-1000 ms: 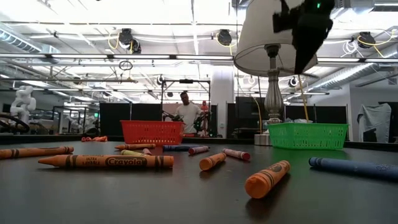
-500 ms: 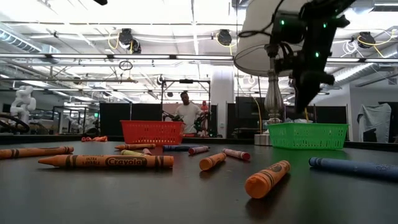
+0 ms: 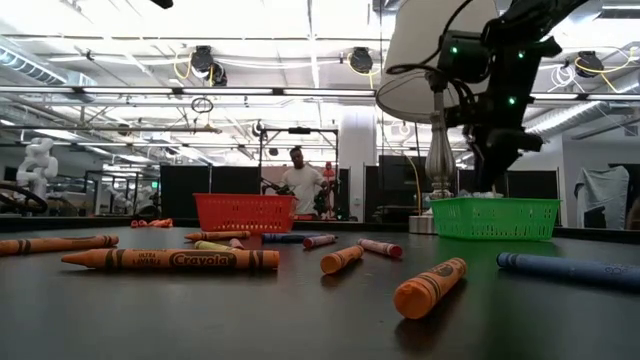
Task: Sort crayons
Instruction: Adjust the orange crayon in the blue basket
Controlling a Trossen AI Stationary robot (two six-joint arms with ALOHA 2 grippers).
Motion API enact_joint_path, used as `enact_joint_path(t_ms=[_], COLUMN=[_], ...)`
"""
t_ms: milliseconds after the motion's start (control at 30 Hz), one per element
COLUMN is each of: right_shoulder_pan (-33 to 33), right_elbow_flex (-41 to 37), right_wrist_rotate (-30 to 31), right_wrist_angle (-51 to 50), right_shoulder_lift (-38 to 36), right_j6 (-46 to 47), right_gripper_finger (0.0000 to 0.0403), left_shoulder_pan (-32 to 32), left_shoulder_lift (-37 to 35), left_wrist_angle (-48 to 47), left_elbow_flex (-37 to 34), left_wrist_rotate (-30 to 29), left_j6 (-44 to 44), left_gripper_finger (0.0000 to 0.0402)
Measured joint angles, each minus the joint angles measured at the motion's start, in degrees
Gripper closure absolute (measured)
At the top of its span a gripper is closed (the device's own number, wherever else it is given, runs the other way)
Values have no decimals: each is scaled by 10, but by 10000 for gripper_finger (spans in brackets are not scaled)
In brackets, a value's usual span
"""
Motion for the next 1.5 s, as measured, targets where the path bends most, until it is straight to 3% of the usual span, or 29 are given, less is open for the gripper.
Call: enact_joint_path(t_ms=[167, 333, 500, 700, 867, 1033, 1200, 1367, 1500], right_shoulder_pan=[6, 26, 51, 113, 183, 243, 285, 321, 346], right_elbow_flex=[66, 143, 189, 198, 198, 198, 198, 198, 198], right_wrist_rotate=[-3, -12, -110, -153, -150, -134, -123, -89, -62], right_wrist_angle=[-48, -101, -98, -79, -50, -22, 11, 43, 45], right_shoulder_lift=[0, 0, 0, 0, 0, 0, 0, 0, 0], right_j6=[86, 219, 316, 451, 517, 559, 601, 634, 647], right_gripper_finger=[288, 278, 279, 281, 281, 282, 282, 282, 282], left_shoulder_pan=[0, -1, -5, -5, -13, -45, -77, -104, -147], left_shoulder_lift=[0, 10, 47, 92, 114, 118, 118, 118, 125], left_wrist_angle=[-1, -22, -30, -22, -20, 4, 6, 23, 44], left_elbow_flex=[0, 0, 0, 0, 0, 0, 0, 0, 0], left_wrist_rotate=[8, 12, 36, 120, 180, 220, 218, 258, 246], left_j6=[-19, -104, -157, -219, -284, -287, -302, -323, -310], left_gripper_finger=[359, 359, 359, 354, 315, 285, 288, 300, 310])
